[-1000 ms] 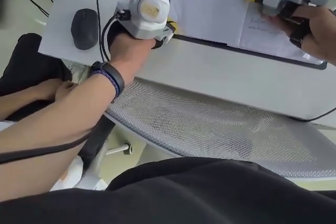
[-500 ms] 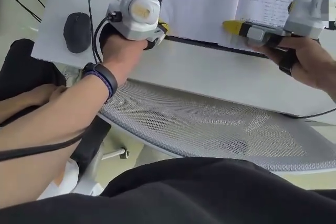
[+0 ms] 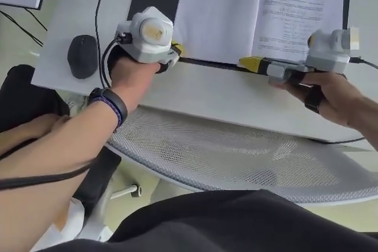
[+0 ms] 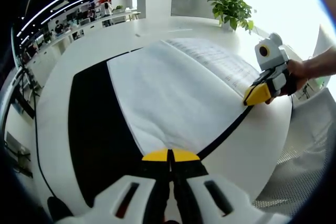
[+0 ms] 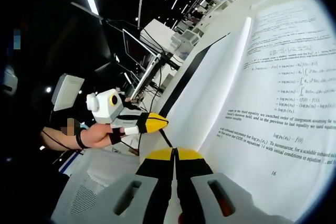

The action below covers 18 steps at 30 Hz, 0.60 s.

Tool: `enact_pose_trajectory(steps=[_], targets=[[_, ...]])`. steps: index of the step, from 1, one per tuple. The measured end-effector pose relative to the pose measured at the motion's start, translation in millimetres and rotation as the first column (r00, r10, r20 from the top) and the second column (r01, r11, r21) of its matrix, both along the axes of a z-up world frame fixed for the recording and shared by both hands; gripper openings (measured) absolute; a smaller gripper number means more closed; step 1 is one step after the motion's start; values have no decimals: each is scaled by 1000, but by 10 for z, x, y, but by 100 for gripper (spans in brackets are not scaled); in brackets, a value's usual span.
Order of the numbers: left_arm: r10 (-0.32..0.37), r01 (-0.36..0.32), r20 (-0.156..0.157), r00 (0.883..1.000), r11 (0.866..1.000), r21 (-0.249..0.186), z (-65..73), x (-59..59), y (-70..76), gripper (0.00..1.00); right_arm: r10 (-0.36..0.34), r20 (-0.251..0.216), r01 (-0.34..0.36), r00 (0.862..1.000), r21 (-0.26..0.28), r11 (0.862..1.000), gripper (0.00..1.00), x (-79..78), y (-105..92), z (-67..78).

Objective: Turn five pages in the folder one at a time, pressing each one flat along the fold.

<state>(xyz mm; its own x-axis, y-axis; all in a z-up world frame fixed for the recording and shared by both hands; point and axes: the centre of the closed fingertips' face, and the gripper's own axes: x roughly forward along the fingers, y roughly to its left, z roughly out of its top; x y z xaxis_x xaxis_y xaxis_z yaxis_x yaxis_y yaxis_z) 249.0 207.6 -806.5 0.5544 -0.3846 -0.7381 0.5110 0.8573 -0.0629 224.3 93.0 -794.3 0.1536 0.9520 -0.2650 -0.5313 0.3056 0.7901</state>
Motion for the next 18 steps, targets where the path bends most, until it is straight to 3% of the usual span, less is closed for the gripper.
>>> enact_pose_trajectory(steps=[13,18], targets=[[-18,18,-16,1000,1000,16,-75,32,4,0,-54,-20,54,998,3,999,0,-30,20,118],[-22,23,-21,1000,1000,13,-84,31,4,0,-63,-15,63,998,21,998,0,-43,29,244]])
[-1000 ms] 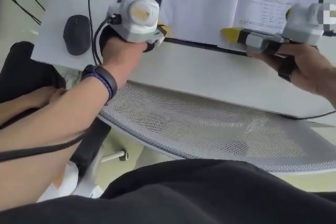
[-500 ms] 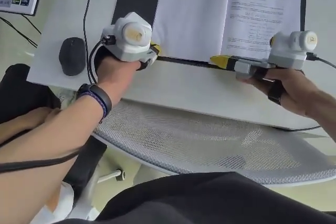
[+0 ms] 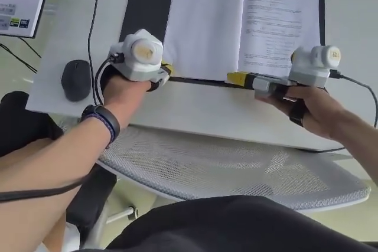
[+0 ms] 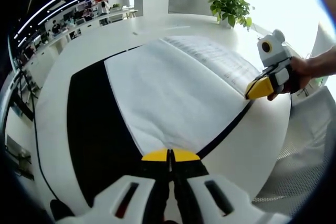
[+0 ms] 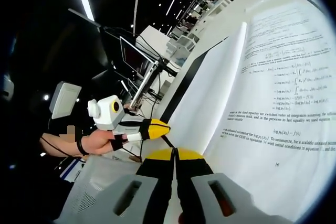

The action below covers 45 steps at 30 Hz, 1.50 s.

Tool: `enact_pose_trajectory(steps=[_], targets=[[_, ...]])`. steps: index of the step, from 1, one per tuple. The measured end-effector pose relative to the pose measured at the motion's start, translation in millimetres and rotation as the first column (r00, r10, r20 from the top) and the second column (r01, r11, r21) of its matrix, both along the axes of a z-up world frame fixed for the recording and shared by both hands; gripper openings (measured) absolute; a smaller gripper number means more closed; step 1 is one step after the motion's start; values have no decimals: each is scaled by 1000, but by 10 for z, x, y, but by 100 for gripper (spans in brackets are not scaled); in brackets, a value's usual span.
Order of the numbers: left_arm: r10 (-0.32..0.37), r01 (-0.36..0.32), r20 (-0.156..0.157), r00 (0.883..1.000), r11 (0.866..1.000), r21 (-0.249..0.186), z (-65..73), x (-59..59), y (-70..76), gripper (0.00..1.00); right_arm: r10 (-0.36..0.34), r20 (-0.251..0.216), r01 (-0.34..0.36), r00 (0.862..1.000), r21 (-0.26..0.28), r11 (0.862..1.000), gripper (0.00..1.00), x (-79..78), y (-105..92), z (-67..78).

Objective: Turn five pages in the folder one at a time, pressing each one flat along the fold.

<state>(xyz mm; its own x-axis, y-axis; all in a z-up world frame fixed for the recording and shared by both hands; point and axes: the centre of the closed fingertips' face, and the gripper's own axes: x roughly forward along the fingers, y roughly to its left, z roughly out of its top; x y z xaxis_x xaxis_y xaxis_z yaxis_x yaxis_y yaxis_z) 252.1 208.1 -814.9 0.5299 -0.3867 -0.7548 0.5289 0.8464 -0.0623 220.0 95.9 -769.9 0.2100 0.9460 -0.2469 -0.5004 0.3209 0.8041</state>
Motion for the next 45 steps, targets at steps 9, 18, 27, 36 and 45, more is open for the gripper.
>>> enact_pose_trajectory(steps=[9,18,27,36,45], targets=[[7,-8,-16,1000,1000,-30,12,-8,-21,0,10,52,-8,999,-26,1000,8,27,-99,133],[-1,0,-18,1000,998,-56,143,-31,-92,12,-74,206,102,976,-131,986,22,368,-536,289],[-19,20,21,1000,997,-75,382,-14,-78,27,-104,334,194,937,-248,949,35,529,-1078,425],[-10,18,86,996,996,-87,730,82,-45,40,-67,413,227,908,-351,908,51,471,-1409,509],[-28,41,151,988,996,-85,983,120,-20,52,-40,471,271,881,-435,859,63,412,-1697,610]])
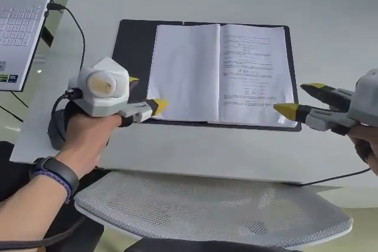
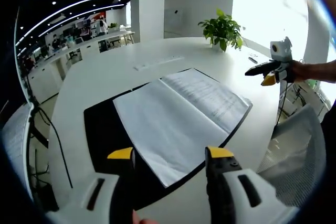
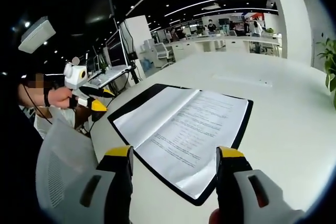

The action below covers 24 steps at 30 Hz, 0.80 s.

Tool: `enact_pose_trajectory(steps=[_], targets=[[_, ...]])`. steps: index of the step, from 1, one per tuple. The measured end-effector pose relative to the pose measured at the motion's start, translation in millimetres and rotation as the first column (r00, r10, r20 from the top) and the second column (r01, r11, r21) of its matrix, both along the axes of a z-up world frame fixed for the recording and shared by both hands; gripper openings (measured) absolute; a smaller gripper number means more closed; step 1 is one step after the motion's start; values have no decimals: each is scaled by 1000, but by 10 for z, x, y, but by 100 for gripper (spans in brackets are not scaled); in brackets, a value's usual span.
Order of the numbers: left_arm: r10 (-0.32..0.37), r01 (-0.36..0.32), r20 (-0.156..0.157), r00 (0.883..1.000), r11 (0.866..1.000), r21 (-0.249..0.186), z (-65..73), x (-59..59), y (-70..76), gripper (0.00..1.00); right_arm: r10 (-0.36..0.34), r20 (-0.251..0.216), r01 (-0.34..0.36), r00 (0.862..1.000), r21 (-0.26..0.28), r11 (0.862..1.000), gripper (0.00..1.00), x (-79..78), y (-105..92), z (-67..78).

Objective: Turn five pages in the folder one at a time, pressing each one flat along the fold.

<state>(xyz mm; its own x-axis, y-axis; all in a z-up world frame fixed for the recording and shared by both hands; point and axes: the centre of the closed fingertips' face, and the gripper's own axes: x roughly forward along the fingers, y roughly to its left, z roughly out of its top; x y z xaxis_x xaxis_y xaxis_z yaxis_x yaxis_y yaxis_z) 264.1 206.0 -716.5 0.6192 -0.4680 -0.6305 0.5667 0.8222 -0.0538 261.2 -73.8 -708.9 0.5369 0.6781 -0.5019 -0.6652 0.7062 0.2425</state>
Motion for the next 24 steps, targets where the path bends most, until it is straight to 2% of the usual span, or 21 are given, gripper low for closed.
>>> enact_pose_trajectory(steps=[6,12,16,19,22,24], targets=[[-11,11,39,999,1000,-14,167,9,14,58,-25,11,25,1000,-13,1000,68,-40,-104,45],[-20,21,72,997,1000,-17,339,-41,57,62,-55,21,55,998,-7,998,70,-115,-155,114],[-17,18,84,996,1000,-9,378,-100,105,64,-74,24,74,997,2,997,71,-176,-179,142],[-12,12,80,997,1000,1,367,-150,158,66,-81,22,81,996,-2,997,72,-232,-195,131],[16,-14,75,997,1000,-21,363,-194,204,66,-88,16,88,996,1,996,72,-282,-205,119],[20,-19,71,997,1000,-20,344,-222,210,67,-92,14,92,996,-1,996,72,-309,-204,109]])
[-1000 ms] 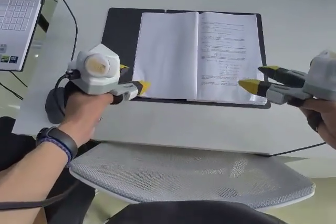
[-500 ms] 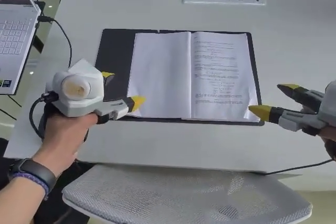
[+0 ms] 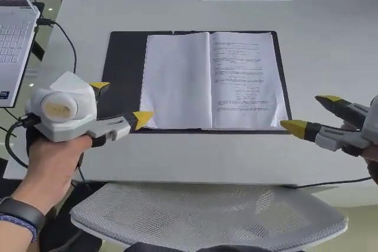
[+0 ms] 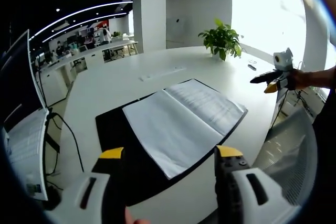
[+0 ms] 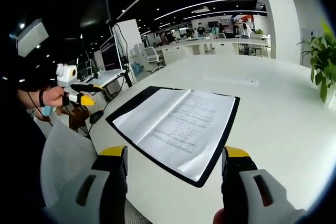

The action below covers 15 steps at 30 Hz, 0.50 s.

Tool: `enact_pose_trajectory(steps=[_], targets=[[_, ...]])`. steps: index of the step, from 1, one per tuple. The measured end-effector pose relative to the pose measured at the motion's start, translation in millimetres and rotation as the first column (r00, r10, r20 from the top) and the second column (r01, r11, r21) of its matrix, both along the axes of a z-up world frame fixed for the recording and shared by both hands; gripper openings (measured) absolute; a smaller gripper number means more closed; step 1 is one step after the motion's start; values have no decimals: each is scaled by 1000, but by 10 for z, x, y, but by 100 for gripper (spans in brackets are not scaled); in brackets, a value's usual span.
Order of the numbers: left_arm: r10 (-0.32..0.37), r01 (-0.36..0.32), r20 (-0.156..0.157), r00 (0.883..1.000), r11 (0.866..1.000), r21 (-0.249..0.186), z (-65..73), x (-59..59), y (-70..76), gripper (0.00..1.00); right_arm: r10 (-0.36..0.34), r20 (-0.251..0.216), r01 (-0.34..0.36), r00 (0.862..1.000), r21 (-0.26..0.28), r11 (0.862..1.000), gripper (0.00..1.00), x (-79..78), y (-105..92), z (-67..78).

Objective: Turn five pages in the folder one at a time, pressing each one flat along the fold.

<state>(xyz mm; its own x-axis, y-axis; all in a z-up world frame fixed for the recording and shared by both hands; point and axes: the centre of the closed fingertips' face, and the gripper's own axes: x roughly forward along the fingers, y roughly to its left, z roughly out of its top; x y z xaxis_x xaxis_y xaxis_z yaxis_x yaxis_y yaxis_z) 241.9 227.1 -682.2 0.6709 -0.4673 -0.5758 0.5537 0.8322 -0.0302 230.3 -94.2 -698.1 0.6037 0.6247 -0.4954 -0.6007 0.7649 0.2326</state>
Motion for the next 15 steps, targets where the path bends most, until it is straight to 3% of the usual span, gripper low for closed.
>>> enact_pose_trajectory(steps=[6,15], targets=[[7,-7,-3,1000,1000,1,4,-42,-33,67,-6,-7,6,1000,2,1000,72,-49,-5,-13],[-44,44,21,999,999,11,104,68,-294,66,-36,5,36,999,24,999,72,-20,-61,47]])
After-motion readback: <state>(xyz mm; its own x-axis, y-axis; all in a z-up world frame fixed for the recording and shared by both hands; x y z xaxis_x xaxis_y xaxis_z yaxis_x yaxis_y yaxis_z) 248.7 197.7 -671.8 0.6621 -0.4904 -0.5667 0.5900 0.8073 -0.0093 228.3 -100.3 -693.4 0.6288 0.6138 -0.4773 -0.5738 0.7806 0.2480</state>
